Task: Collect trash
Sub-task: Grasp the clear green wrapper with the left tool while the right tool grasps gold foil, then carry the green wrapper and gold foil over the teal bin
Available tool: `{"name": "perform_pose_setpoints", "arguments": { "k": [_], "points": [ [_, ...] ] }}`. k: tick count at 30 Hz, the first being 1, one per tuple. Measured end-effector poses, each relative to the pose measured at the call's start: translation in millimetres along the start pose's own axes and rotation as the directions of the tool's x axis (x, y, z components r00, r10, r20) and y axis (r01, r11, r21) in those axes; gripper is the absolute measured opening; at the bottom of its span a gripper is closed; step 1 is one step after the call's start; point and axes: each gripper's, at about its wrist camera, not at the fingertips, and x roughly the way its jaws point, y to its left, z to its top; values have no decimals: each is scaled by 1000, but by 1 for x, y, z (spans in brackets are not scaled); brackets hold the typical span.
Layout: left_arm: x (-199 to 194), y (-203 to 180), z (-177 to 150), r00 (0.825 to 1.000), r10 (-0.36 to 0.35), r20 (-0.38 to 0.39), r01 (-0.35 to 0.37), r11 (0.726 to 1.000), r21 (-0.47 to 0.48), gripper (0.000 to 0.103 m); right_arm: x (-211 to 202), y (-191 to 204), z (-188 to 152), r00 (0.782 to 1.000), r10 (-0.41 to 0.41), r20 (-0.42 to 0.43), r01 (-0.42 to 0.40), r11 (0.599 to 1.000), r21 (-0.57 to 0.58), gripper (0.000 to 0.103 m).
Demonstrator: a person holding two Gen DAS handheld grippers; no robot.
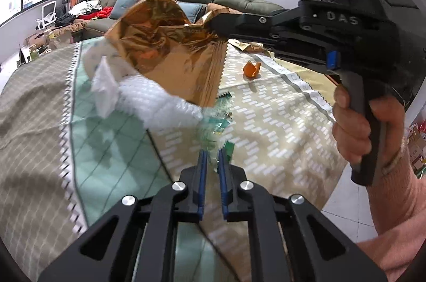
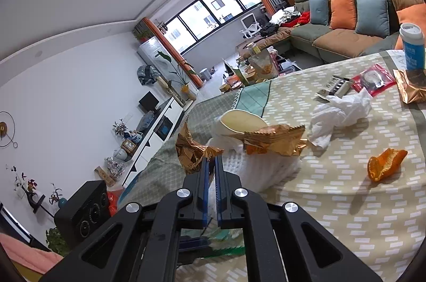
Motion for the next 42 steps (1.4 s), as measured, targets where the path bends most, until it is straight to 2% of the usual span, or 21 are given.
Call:
{"name": "perform_pose_setpoints", "arguments": {
  "k": [14,24,33,42],
  "points": [
    [-60,19,-22,995,44,85,-40,998,-54,9,17,23,3,999,41,-12,-41,999,-22,5],
    [-103,46,-46,982,143,123,-124,981,-149,9,53,43,-2,992,101,-73,-103,994,-25,5],
    [-146,80,-61,947,278,158,-233,939,-253,9,104,80,-7,973,172,-153,-182,982,-56,5],
    [-192,116,-82,887,423,185,-336,867,-368,9,162,123,-10,942,243,-233,-265,961,-71,5]
  ]
}}
